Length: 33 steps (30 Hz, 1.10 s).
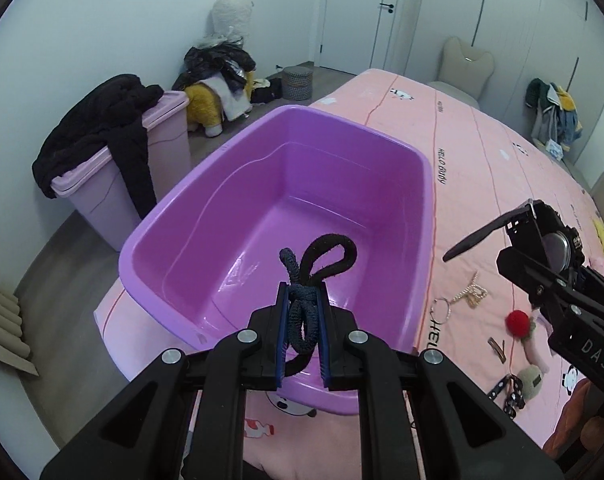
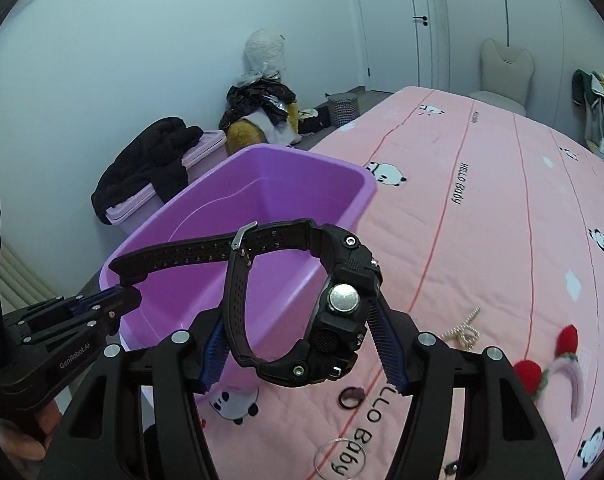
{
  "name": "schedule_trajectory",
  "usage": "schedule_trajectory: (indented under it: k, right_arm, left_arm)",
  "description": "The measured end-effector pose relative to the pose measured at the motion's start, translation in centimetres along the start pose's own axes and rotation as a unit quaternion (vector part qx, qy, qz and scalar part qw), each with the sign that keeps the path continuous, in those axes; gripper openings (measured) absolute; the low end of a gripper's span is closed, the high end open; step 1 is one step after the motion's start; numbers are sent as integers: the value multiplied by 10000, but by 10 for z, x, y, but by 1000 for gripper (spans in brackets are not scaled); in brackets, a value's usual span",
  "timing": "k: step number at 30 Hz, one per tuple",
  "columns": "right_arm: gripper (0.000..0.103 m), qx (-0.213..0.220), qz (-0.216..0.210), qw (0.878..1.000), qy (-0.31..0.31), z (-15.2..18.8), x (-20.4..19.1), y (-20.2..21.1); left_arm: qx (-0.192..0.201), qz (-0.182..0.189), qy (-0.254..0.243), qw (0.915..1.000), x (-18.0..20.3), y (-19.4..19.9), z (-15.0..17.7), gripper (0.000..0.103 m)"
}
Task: Organize jewelry
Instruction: 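Carry the hair tie and watch over the purple tub with both tools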
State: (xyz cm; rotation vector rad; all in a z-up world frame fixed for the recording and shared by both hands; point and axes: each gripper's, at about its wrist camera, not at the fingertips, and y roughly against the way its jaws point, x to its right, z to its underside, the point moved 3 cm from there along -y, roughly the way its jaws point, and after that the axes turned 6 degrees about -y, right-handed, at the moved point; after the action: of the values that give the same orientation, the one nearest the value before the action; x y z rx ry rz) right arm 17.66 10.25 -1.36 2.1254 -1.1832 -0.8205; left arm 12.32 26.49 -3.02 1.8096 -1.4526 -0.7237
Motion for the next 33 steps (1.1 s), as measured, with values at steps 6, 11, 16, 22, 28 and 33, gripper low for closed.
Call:
schedule_trajectory:
  k: [6,11,16,22,28,33]
  right_arm:
    - [60,-331,-136,9991,238,-29,-28,-54]
    - [60,-663,-184,9971,333,-44,-37,-98]
    - [60,-1090,-209,9930,416,-51,-42,-140]
    - [60,-1568,-76,9866,438,-49,-45,-182]
    - [60,-1767,268,9816,672,-52,-50,-206]
    - [60,-1827,342,9798,736,-56,-50,-216]
  left_arm:
    - [-254,-115,339,9990,-28,-28,-5,13]
    - [-480,-200,523,9973,-40,-55,-13,13]
    - [-724,-286,606,9951,-44,-76,-14,13]
    - [-977,-283,849,9912,-51,-101,-12,13]
    - [-1212,-277,915,9880,-50,-119,-11,13]
    - [-1278,-335,912,9870,-52,-127,-10,13]
